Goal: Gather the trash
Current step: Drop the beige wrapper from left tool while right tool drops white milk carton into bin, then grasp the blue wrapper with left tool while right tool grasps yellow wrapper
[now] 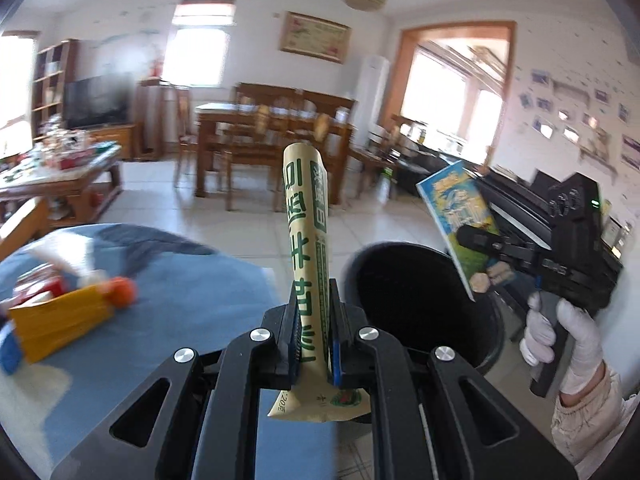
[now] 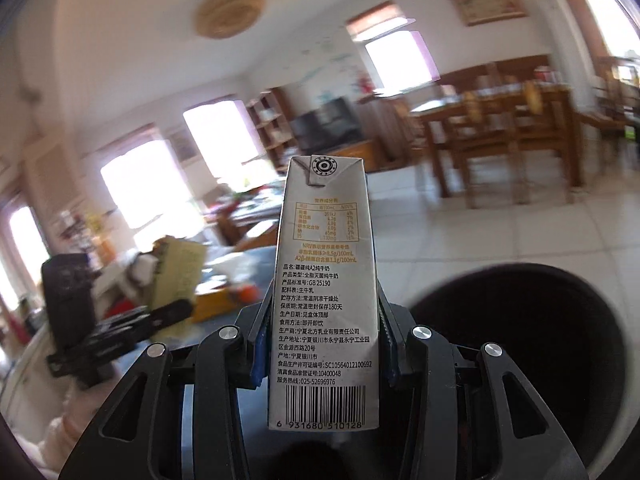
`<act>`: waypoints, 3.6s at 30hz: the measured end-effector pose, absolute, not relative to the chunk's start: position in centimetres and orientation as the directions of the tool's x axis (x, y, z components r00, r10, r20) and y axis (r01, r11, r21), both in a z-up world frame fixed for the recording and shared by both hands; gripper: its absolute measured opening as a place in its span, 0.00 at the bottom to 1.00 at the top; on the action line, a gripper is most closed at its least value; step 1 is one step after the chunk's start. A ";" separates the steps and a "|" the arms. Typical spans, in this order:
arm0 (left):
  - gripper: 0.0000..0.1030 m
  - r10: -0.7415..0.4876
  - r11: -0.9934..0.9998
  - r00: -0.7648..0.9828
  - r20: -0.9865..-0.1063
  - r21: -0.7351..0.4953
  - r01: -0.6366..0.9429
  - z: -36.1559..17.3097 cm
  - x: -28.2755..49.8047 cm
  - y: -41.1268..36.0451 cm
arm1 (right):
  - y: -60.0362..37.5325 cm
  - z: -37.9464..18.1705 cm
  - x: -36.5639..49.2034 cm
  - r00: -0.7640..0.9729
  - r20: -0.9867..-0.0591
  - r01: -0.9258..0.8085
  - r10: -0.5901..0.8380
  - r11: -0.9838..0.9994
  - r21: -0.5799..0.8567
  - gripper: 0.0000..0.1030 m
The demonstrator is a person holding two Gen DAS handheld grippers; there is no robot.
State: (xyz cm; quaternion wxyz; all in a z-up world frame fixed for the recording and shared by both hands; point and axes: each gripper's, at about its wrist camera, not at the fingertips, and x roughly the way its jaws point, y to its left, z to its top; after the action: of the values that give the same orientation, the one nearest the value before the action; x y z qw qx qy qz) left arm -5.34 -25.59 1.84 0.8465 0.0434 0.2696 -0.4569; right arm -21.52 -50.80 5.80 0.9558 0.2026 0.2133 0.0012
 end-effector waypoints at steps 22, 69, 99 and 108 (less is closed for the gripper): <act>0.12 -0.736 0.359 0.144 -0.662 -0.201 0.911 -5.5 -6.8 -40.7 | -61.2 -5.5 -22.9 0.808 -0.586 0.357 -0.059 0.841 0.408 0.41; 0.95 -0.790 0.350 0.323 -0.521 0.049 0.935 -1.2 -11.9 -34.7 | -56.1 0.9 -23.4 0.814 -0.572 0.388 -0.097 0.824 0.412 0.95; 0.95 -0.586 0.761 0.617 -0.525 -0.096 0.641 -1.2 -0.1 -6.7 | -26.4 3.7 -2.9 0.764 -0.604 -0.255 0.226 0.966 0.038 0.95; 0.95 -0.595 0.696 0.464 -0.656 -0.132 0.706 -3.1 7.1 -0.2 | -18.8 2.2 4.6 0.628 -0.721 -0.516 0.294 0.850 -0.103 0.79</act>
State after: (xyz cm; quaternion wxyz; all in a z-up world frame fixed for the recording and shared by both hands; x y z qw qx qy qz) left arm 7.08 -0.16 -3.07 0.8519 0.0794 0.3497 -0.3817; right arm 4.62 -18.85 2.18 0.8893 -0.1517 0.3665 0.2275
